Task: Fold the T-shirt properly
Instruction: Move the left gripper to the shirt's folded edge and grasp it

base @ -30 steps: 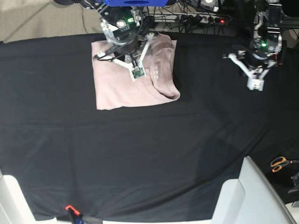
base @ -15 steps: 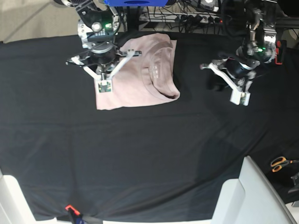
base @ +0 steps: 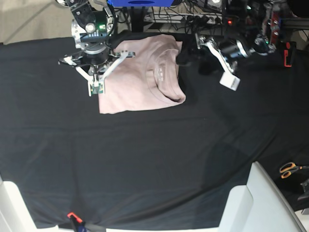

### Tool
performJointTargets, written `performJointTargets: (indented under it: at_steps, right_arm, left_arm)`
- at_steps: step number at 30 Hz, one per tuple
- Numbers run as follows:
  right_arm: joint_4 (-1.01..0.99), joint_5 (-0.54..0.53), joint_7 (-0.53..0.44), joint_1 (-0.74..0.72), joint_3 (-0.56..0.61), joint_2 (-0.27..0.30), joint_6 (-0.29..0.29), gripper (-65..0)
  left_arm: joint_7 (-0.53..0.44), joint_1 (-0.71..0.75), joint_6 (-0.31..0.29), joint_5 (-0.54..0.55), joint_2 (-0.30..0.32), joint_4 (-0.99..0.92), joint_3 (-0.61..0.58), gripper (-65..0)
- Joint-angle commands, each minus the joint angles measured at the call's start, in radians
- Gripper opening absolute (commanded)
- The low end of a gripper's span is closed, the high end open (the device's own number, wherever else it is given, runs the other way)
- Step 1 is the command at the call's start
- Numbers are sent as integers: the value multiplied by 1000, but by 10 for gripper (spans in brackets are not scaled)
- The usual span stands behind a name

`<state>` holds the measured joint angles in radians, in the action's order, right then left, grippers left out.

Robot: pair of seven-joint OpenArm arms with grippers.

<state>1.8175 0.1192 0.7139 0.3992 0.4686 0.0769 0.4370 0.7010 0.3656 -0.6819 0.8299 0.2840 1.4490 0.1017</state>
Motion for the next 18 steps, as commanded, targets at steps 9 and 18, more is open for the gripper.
performJointTargets:
  at_steps: [9,18]
  right_arm:
    - [15,9,-15,0,-1,-2,4,-635]
    - [17,12,-17,11,-11,-2,4,-635]
  left_arm:
    - [-17,-101,-16,-14,-48,-155,-86,0]
    - [-17,-165,-16,-163,-142,-199,-86,0]
